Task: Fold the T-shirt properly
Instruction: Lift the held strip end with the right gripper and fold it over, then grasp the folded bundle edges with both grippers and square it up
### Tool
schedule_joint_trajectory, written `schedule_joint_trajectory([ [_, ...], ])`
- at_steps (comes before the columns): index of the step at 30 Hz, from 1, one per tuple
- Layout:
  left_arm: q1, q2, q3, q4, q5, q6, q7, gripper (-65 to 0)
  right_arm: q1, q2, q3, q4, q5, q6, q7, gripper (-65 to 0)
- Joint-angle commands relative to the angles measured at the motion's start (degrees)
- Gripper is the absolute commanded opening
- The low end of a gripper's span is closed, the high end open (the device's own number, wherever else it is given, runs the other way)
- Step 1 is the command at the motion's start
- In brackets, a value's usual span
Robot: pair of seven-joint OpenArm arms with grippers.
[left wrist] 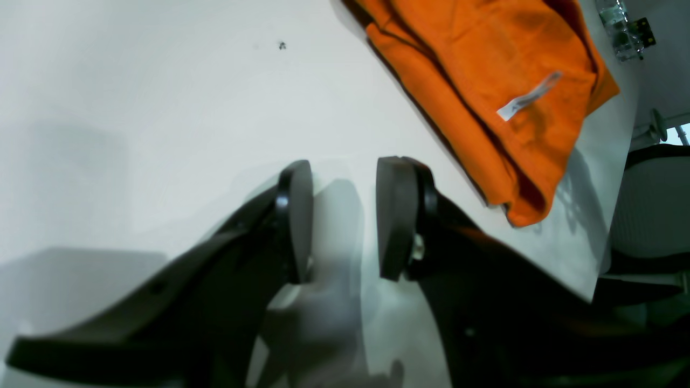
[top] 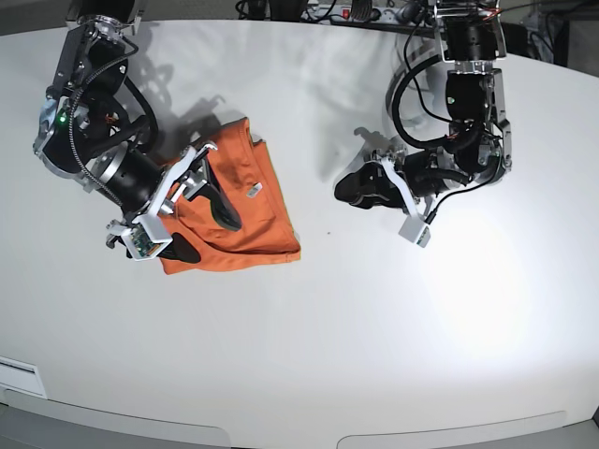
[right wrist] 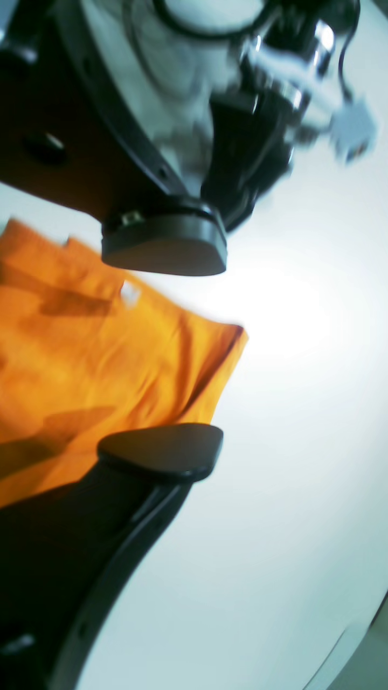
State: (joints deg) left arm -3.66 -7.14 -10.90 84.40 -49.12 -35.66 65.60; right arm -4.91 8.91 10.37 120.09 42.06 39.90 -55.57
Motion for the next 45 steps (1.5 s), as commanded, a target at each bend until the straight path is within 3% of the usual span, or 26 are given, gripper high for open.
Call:
schedule_joint_trajectory([
  [1, -0.8, -0.9, 0.0, 1.0, -1.0, -0.4, -0.6, -42.7, 0.6, 0.6, 0.4, 0.5, 1.3, 0.1, 1.5, -20.7],
  [3, -0.8, -1.5, 0.0, 1.0, -1.1, -0.4, -0.6, -46.7, 0.2, 1.2, 0.9, 0.5, -0.1, -0.3, 1.5, -22.3],
  [4, -0.8, -1.6, -0.1, 1.0, -1.4, -0.3, -0.6, -54.2, 0.0, 1.6, 0.9, 0.5, -0.5, -0.4, 1.5, -25.7],
  [5, -0.8, -1.6, 0.0, 1.0, -1.8, -0.3, -0.4, -64.8, -0.3, 2.2, 0.9, 0.5, -0.6, -0.5, 1.5, -32.4],
  [8, -0.8, -1.6, 0.0, 1.0, -8.6, -0.4, 1.1, -65.0, -1.0, 3.7, 0.9, 0.5, -0.5, -0.6, 1.5, -65.0],
  [14, -1.0, -1.1, 2.8, 1.0, -20.7, -2.3, 10.4, -65.0, -2.1, 5.6, 0.9, 0.3, -2.7, 0.1, 4.2, -65.0],
  [17, -1.3, -0.7, 8.7, 3.1, -20.8, -2.3, 9.4, -65.0, -1.4, 7.0, 0.8, -2.6, -5.3, -0.4, 8.4, -65.0],
  [22, -2.2, 1.9, 19.3, 8.7, -8.7, -2.3, 4.7, -65.0, 4.2, 10.3, -0.3, -11.9, -6.3, 0.0, 9.9, -65.0],
  [28, -2.3, 7.7, 31.5, 9.8, 9.1, -2.1, -1.9, -65.0, 12.8, 13.1, -5.4, -24.5, -6.3, 0.1, 9.9, -65.0],
  [32, -2.3, 9.9, 36.7, 9.7, 19.2, 1.1, -6.3, -65.0, 17.6, 15.1, -11.4, -31.9, -7.3, 0.1, 10.1, -65.0],
  [36, -2.4, 9.8, 39.1, 9.6, 27.6, 3.7, -10.8, -65.0, 20.4, 16.3, -15.7, -35.2, -11.1, 0.1, 13.8, -65.0],
  [40, -4.0, 9.3, 38.9, 6.8, 30.6, 4.0, -11.9, -65.0, 20.8, 16.7, -17.8, -36.9, -11.1, 0.1, 13.8, -65.0],
  [45, -7.6, 6.0, 38.9, -0.1, 33.1, 4.0, -16.0, -65.0, 17.7, 17.3, -17.5, -36.9, -11.1, 0.1, 13.8, -65.0],
])
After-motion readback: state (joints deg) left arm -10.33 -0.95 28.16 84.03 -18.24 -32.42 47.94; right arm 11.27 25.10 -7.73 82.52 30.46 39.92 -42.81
